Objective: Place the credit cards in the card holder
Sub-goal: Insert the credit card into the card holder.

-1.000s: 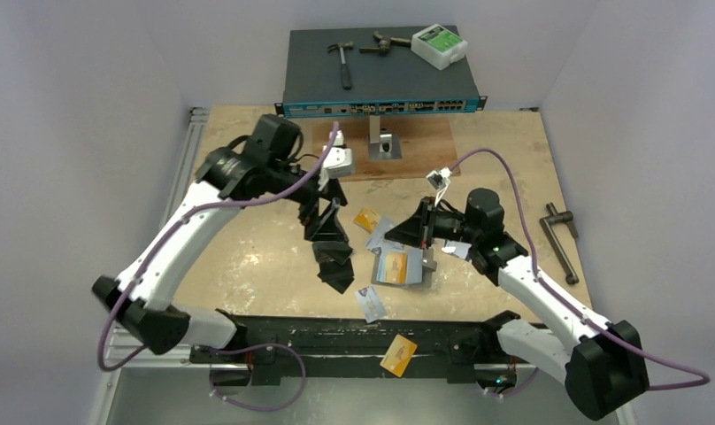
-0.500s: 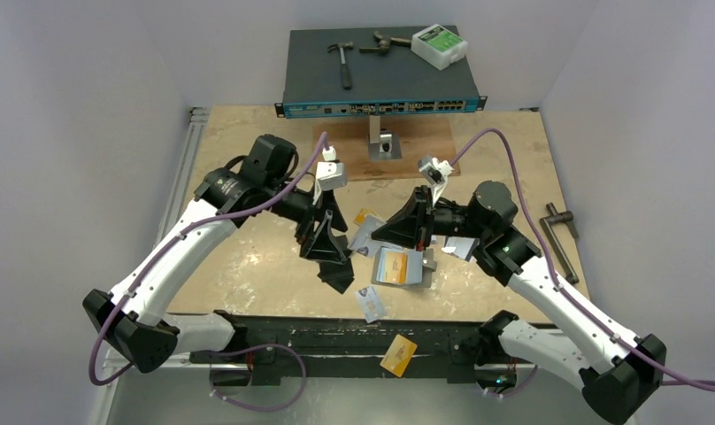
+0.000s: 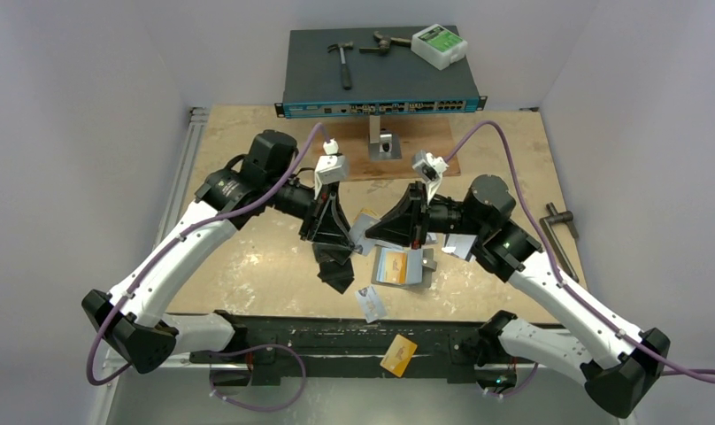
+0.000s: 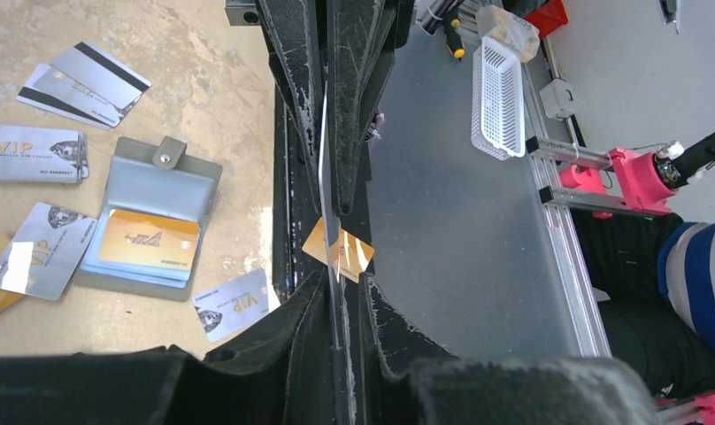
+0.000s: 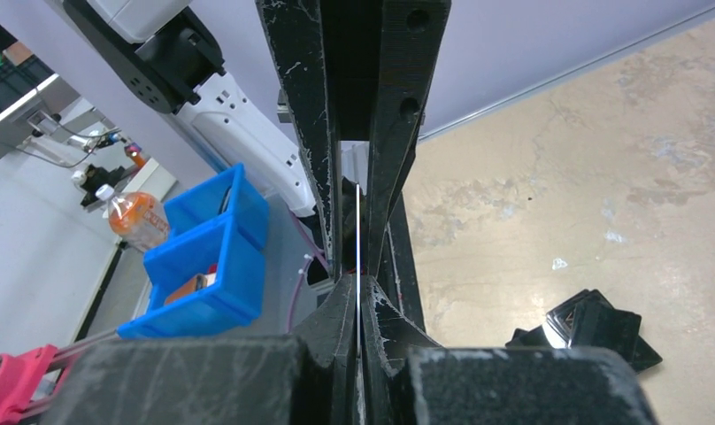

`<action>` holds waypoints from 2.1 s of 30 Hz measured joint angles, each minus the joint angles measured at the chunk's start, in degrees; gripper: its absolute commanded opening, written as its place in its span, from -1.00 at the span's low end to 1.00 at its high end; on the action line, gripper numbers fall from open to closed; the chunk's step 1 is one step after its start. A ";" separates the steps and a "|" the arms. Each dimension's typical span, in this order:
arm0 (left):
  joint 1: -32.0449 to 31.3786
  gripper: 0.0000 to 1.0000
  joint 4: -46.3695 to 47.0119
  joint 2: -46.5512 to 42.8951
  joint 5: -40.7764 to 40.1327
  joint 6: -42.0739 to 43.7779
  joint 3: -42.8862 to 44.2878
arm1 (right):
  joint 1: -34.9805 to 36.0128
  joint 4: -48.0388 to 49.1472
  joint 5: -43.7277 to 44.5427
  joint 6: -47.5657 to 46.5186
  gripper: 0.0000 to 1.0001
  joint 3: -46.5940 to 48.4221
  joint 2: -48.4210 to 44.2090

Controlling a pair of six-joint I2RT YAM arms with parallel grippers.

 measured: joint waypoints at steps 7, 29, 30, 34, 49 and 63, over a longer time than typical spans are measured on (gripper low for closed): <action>-0.28 -1.00 1.22 -0.07 -0.46 -1.70 0.26 | 0.11 -0.37 1.20 -0.17 -1.00 0.28 -0.04; -0.11 -1.00 15.32 -0.92 -2.34 -20.68 -0.81 | 0.15 26.99 16.24 21.16 -0.46 -19.67 -10.34; -0.11 -1.00 15.67 -0.92 -2.32 -20.94 -0.81 | 0.15 27.28 16.63 21.31 -0.46 -19.67 -10.58; -0.11 -1.00 16.22 -0.94 -2.21 -21.38 -0.92 | 0.15 28.35 17.99 21.86 -0.64 -19.41 -10.62; 0.20 -1.00 16.74 -0.90 -3.76 -22.25 -1.73 | 0.15 36.87 18.60 25.99 -0.99 -19.02 -4.92; 0.70 0.58 2.58 4.72 -13.79 -10.43 3.72 | 0.02 10.25 24.59 16.90 -1.00 -10.69 -3.87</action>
